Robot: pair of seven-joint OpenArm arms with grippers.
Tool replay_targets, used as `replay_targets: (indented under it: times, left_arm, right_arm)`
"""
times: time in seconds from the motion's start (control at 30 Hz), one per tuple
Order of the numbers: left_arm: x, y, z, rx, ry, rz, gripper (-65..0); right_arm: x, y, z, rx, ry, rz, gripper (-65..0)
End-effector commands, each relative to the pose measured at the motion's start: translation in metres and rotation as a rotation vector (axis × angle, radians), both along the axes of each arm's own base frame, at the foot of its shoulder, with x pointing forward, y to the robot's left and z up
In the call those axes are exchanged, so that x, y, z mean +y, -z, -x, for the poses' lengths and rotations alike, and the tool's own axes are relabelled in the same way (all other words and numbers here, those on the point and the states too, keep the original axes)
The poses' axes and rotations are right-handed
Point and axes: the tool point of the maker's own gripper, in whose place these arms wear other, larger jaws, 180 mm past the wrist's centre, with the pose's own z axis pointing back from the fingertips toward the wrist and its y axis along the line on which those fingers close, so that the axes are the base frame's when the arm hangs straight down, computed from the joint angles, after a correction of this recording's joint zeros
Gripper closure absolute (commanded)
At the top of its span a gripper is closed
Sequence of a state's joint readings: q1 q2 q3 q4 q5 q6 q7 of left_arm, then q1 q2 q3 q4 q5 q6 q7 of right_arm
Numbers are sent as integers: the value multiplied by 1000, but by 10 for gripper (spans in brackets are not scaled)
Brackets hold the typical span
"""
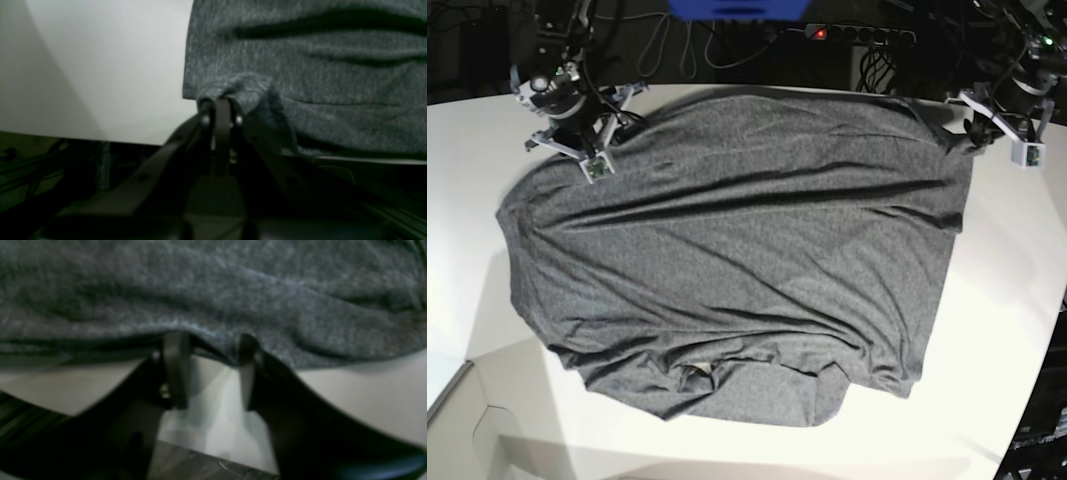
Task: Layout the t-shirt on the table in an organized manner, then fold the t-shirt properly
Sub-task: 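Regrasp the shirt's edge with both grippers at its corners, then lift the grasped edge with both grippers and pull it taut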
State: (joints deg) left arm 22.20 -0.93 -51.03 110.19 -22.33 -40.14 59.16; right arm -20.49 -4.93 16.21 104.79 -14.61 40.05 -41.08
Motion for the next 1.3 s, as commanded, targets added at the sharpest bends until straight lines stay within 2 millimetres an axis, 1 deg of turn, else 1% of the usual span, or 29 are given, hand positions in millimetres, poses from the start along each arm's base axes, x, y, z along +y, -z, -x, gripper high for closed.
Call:
replay_targets:
  times: [0.0, 0.07, 0.1, 0.2, 0.27, 0.33, 0.4, 0.47, 0.53, 0.77, 0.9, 0.97, 1.07, 1.27]
  left_arm:
    - [2, -9, -5, -36, 3, -12, -3]
    - [2, -11, -6, -43, 5, -12, -3]
    - [1, -12, -7, -46, 6, -11, -3]
    - [1, -17, -15, -74, 6, -10, -3]
    - [1, -20, -20, -88, 6, -10, -3]
    - [3, -29, -27, -117, 3, -23, -3]
    - [6, -39, -33, -153, -12, -35, -3]
    - [7, -46, -41, -183, -17, -38, -3]
    - [8, -50, -47, -198, -17, -39, -3]
    - [9, -52, -52, -187, -17, -44, -3]
    - [11, -54, -57, -192, -21, -46, -3]
    - [11, -53, -57, -192, -22, -46, -3]
    - [11, -53, -57, -192, -22, -46, -3]
    - [11, -52, -57, -187, -23, -45, -3]
  right_arm:
    - [-3, -1, 1, 4, 1, 18, -118]
    - [-4, -2, 1, 2, 5, 19, -28]
    - [-4, -2, 1, 1, 7, 20, 0]
    - [-6, -4, 0, -4, 12, 24, 0]
    - [-15, -13, -3, -29, 31, 42, 0]
    - [-22, -26, -8, -68, 45, 62, 0]
    - [-24, -39, -13, -106, 46, 78, 0]
    - [-25, -46, -16, -126, 45, 86, 0]
    - [-26, -46, -17, -128, 44, 88, 0]
    - [-26, -47, -17, -130, 42, 89, 0]
    - [-26, -51, -22, -145, 41, 92, 0]
    - [-26, -55, -29, -163, 42, 91, 0]
    - [-26, -56, -31, -168, 42, 91, 0]
    - [-26, -67, -51, -219, 44, 87, 0]
